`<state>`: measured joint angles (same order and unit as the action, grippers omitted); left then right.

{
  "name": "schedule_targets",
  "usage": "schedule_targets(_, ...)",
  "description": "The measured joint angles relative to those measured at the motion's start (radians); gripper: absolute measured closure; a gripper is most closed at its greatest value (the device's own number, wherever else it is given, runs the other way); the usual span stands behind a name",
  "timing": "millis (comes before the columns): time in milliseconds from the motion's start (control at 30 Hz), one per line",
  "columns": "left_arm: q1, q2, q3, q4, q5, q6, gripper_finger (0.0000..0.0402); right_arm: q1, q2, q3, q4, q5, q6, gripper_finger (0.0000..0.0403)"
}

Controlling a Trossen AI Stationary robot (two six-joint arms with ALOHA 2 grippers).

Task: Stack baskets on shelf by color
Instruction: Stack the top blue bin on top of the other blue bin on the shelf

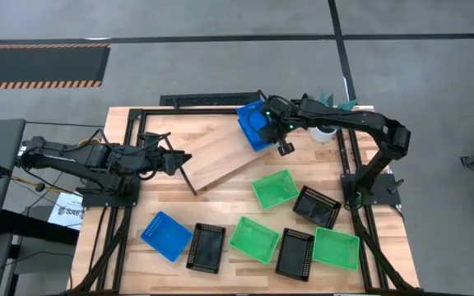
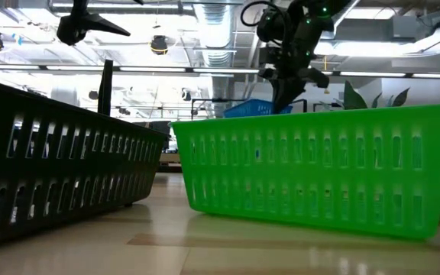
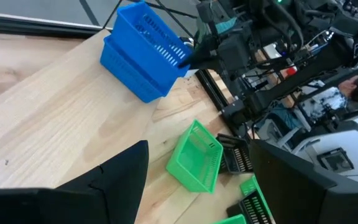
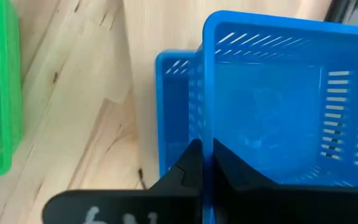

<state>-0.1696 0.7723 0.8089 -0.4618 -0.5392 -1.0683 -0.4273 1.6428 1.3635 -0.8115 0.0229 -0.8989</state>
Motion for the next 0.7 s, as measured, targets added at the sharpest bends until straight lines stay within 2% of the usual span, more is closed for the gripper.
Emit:
schedule_targets(433, 0.0, 0.0, 0.0, 0.0, 0.0, 0.0, 0.0134, -0.007, 0.0, -0.007, 0.025, 0.002, -0.019, 0.0377)
schedule_targets(700, 0.0, 0.0, 0.0, 0.0, 0.001, -0.001, 0.0134, -0.007, 0.0, -0.006, 0.003, 0.001, -0.018, 0.0363)
